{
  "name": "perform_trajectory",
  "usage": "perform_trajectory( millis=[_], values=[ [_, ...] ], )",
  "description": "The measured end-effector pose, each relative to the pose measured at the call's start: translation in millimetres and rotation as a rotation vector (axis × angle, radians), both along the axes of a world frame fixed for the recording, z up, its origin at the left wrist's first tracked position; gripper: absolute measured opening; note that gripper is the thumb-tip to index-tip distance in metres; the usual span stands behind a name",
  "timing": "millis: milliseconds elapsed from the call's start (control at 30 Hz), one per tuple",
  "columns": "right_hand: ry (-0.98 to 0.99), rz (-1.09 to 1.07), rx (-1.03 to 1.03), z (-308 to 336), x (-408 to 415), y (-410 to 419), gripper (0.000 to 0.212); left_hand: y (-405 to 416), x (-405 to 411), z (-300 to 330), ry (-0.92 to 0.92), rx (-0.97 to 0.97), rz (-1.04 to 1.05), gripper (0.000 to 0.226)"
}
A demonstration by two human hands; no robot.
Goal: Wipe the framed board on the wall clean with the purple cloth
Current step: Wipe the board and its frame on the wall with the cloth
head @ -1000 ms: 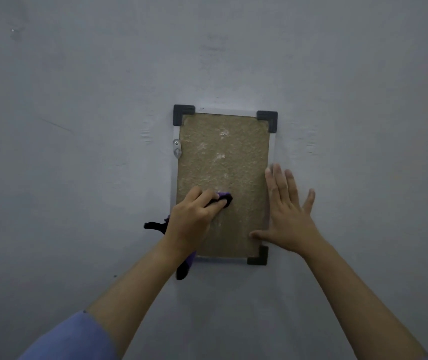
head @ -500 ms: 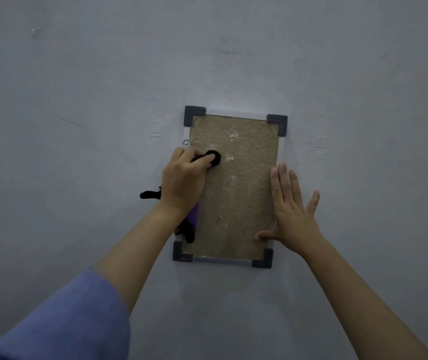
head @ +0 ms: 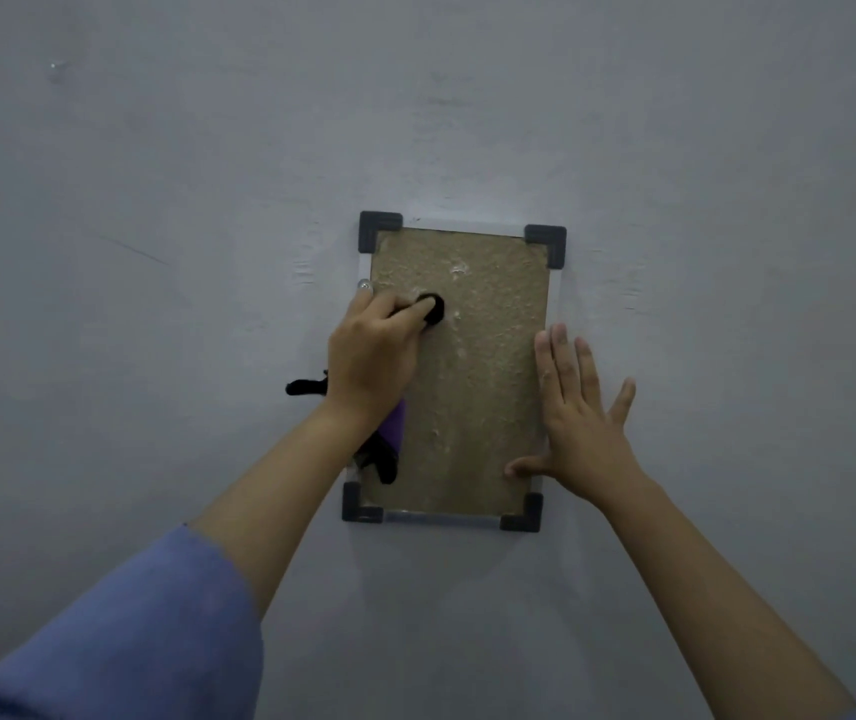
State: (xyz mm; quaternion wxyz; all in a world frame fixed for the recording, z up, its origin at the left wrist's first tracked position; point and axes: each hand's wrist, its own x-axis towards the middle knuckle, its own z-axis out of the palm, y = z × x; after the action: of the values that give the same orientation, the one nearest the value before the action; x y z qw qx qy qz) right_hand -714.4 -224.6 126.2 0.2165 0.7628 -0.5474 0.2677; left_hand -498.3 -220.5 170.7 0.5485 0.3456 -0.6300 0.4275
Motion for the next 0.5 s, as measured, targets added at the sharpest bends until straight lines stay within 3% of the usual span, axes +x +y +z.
perform_trajectory(
  millis=[100, 300, 367, 500],
  values=[
    [0.003, -0.008, -0.006, -0.5, 0.9, -1.0, 0.144, -4.9, -17.2, 5.3, 0.0, 0.013, -0.011, 0.027],
    [-0.001, -0.011, -0.022, -2.1, 0.7, -0.4, 0.143, -9.1, -16.7, -30.2, -0.361, 0.071, 0.009, 0.026],
    [-0.005, -0.005, -0.012, -1.6, 0.7, -0.6, 0.143, -7.7, -10.4, -23.8, -0.315, 0.04, 0.039, 0.024],
    [-0.008, -0.007, -0.005, -1.0, 1.9, -0.3, 0.144, -7.5, -11.0, -7.2, 0.028, -0.004, 0.005, 0.024]
  ],
)
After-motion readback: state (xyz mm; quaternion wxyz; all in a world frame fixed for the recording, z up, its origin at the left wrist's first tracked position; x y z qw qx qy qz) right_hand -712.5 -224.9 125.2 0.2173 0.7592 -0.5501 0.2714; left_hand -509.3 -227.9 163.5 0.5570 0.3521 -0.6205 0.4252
